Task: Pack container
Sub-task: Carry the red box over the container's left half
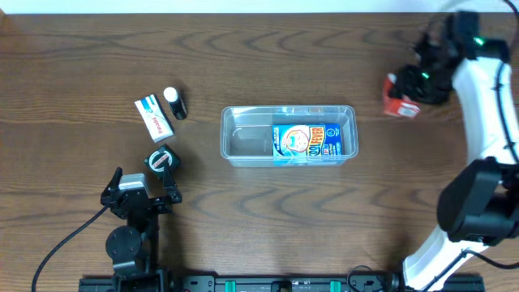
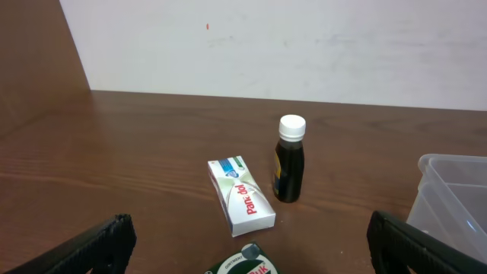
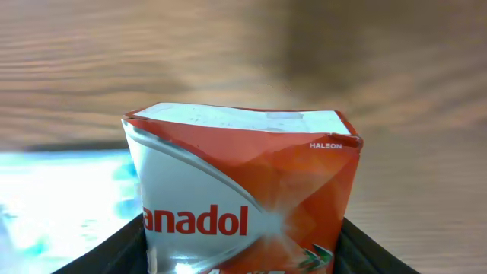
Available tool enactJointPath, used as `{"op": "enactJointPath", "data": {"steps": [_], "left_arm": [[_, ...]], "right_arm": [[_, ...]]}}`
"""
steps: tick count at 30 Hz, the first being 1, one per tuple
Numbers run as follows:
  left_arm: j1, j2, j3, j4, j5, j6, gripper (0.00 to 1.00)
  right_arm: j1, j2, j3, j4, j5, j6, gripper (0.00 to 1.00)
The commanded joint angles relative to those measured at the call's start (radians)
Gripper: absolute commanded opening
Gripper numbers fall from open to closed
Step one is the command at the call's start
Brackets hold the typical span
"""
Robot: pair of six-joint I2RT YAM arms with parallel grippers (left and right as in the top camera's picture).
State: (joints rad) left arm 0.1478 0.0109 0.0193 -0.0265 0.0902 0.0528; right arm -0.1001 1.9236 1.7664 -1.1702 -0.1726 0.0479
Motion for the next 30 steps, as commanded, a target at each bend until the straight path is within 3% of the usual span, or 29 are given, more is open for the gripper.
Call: {"op": "enactJointPath", "data": {"steps": [1, 15, 21, 30], "left_arm": [[0.000, -0.005, -0.015, -0.036, 0.011, 0.006, 0.98], [0.000, -0.005, -0.015, -0.036, 0.010, 0.007, 0.98], [0.000, -0.005, -0.015, -0.036, 0.011, 0.006, 0.98], [0.000, -0.005, -0.015, -0.036, 0.010, 0.006, 0.98]], "right_arm": [[0.152, -0.002, 0.111, -0.027, -0.018, 0.102, 0.57], [0.664, 0.042, 0.143, 0.157, 0.159, 0.329, 0.59], [0.767, 0.098, 0.142, 0.166, 0.227, 0.405, 0.59], [0.806, 0.174, 0.142, 0.164, 0.220, 0.560, 0.58]]}}
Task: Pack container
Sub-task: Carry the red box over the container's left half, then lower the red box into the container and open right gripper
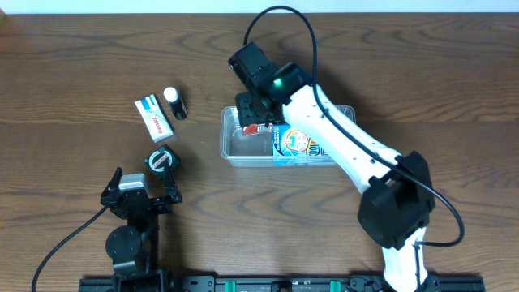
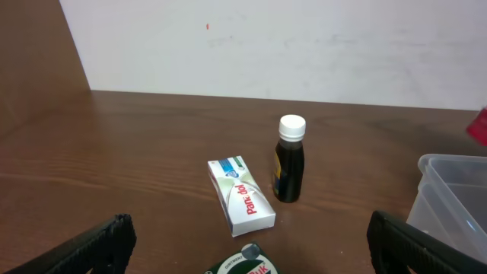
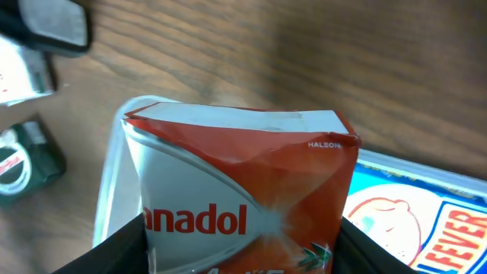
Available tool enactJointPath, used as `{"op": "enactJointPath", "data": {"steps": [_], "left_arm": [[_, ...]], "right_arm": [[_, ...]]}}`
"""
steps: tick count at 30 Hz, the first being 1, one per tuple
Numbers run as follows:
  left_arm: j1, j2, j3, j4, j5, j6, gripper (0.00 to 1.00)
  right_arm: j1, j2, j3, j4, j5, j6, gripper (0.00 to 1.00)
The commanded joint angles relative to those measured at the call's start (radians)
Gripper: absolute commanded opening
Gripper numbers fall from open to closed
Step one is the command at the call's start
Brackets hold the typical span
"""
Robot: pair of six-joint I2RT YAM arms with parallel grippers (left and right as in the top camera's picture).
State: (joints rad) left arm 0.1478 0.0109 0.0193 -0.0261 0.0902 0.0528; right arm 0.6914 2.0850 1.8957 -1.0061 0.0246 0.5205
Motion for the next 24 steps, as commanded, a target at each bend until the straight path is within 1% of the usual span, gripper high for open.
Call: {"op": "enactJointPath", "data": {"steps": [1, 8, 12, 24], "left_arm": [[0.000, -0.005, -0.015, -0.036, 0.011, 0.006, 0.98], [0.000, -0.005, -0.015, -0.036, 0.011, 0.006, 0.98], [0.000, -0.005, -0.015, -0.036, 0.011, 0.006, 0.98], [0.000, -0.005, -0.015, -0.036, 0.011, 0.007, 0.98]], "right_arm": [[0.019, 0.019, 0.013, -0.002, 0.023, 0.093, 0.58], [0.075, 0.032, 0.007, -0.005, 0.023, 0.115, 0.58], [0.103, 0.044, 0.004, 0.000, 0.074, 0.115, 0.58], [0.101, 0.047, -0.026, -0.008, 0.085, 0.130, 0.58]]}}
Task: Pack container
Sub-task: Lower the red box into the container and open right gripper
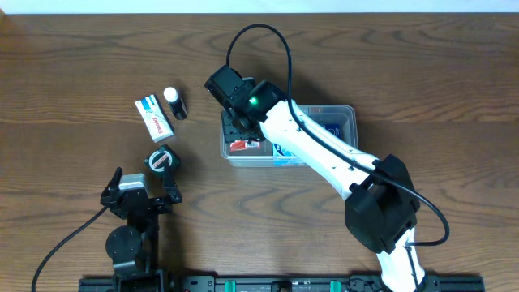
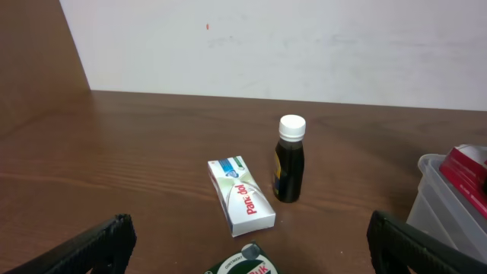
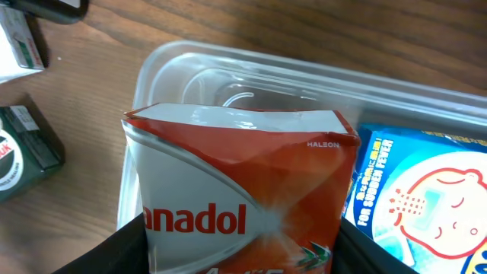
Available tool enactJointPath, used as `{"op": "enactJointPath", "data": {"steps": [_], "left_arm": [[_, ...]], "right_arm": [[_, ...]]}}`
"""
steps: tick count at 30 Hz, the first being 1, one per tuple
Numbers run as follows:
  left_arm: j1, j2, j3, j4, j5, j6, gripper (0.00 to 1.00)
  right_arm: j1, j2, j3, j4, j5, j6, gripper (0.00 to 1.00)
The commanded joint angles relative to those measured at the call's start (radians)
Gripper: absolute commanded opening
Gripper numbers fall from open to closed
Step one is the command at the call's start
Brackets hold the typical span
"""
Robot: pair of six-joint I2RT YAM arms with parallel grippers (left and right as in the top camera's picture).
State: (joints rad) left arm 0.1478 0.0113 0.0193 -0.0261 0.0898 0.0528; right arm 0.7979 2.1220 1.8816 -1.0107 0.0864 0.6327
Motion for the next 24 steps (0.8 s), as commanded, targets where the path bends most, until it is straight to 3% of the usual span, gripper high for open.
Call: {"op": "enactJointPath", "data": {"steps": [1, 18, 19, 21, 24], "left_arm": [[0.000, -0.005, -0.015, -0.036, 0.011, 0.007, 0.98], [0.000, -0.005, -0.015, -0.036, 0.011, 0.006, 0.98], [0.000, -0.005, -0.015, -0.036, 0.011, 0.006, 0.98], [0.000, -0.005, -0.015, -0.036, 0.011, 0.006, 0.98], [0.000, -0.005, -0.015, -0.036, 0.011, 0.007, 0.98]], "right_arm": [[-0.007, 0.010, -0.016, -0.006, 0.024, 0.019, 0.58], [-0.019, 0.010, -0.058, -0.009, 0.068, 0.104, 0.63], [-0.019, 0.010, -0.058, -0.005, 0.068, 0.104, 0.66], [-0.019, 0.010, -0.058, -0.003, 0.068, 0.104, 0.91], [-0.019, 0.010, -0.058, -0.001, 0.068, 0.104, 0.99]]}}
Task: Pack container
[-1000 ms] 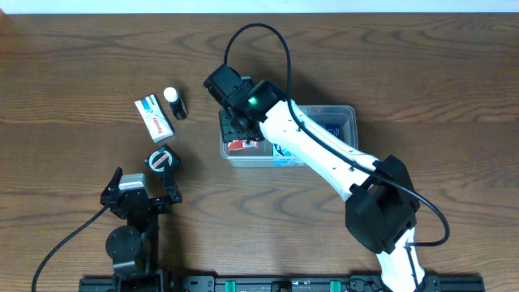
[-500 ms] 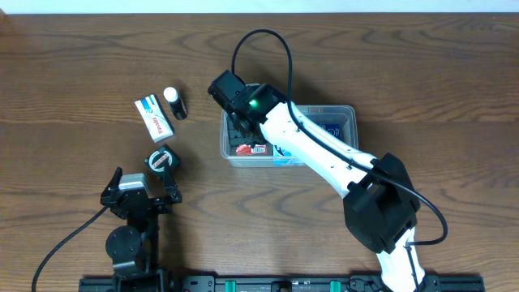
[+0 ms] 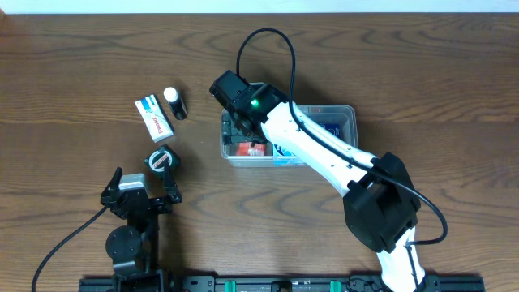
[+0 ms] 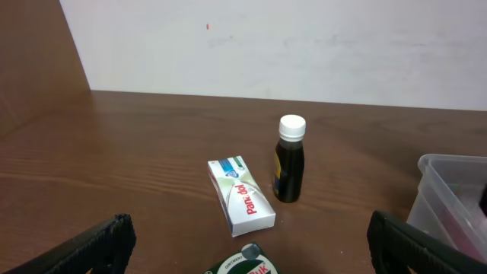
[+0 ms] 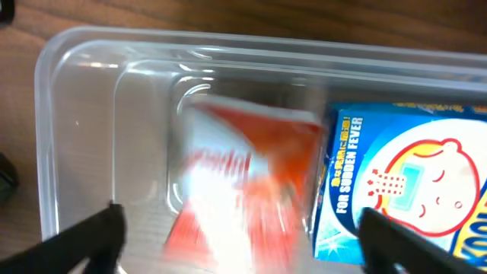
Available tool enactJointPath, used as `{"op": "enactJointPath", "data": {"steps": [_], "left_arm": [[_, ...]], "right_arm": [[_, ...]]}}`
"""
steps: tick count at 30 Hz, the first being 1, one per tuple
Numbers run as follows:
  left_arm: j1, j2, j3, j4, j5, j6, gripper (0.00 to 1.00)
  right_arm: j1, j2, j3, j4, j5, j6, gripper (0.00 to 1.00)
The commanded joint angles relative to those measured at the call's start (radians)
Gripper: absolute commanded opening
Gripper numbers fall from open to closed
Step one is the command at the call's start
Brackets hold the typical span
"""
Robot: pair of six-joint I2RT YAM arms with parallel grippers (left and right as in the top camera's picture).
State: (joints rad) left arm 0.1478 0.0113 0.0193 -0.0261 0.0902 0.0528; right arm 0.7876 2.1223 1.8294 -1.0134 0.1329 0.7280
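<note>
The clear plastic container (image 3: 350, 113) stands mid-table. A blue fever-patch box (image 3: 331, 131) lies in its right half. A red Panadol box (image 3: 247, 148) is in its left half, blurred in the right wrist view (image 5: 243, 175) beside the blue box (image 5: 403, 175). My right gripper (image 3: 241, 120) hovers over that left end, open (image 5: 240, 236), with the box loose below its spread fingers. A white Panadol box (image 3: 154, 117), a dark bottle (image 3: 175, 103) and a green tin (image 3: 161, 160) sit left of the container. My left gripper (image 3: 143, 195) rests open near the tin.
The left wrist view shows the white box (image 4: 241, 196), the bottle (image 4: 290, 160), the tin's top (image 4: 243, 262) and the container's corner (image 4: 449, 190). A white wall runs behind the table's far edge. My right arm stretches across the container.
My right gripper has opened and let go of the red Panadol box, which now lies blurred in the container's left half. The left arm has not moved.
My right gripper was shut on the red Panadol box at the table's far right. Then it held the box over the container's left end, then lower inside the rim. Now the box is released in the container beside the blue box.
</note>
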Motion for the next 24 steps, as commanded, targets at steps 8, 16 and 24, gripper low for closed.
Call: {"op": "enactJointPath", "data": {"steps": [8, 16, 24], "left_arm": [[0.000, -0.005, -0.015, -0.036, 0.011, 0.006, 0.98], [0.000, -0.005, -0.015, -0.036, 0.010, 0.006, 0.98], [0.000, -0.005, -0.015, -0.036, 0.010, 0.006, 0.98]], "right_arm": [[-0.024, 0.008, 0.005, 0.031, 0.028, -0.030, 0.98], [-0.156, -0.109, 0.023, -0.039, 0.029, -0.144, 0.99], [-0.419, -0.226, 0.023, -0.176, 0.097, -0.247, 0.99]]}}
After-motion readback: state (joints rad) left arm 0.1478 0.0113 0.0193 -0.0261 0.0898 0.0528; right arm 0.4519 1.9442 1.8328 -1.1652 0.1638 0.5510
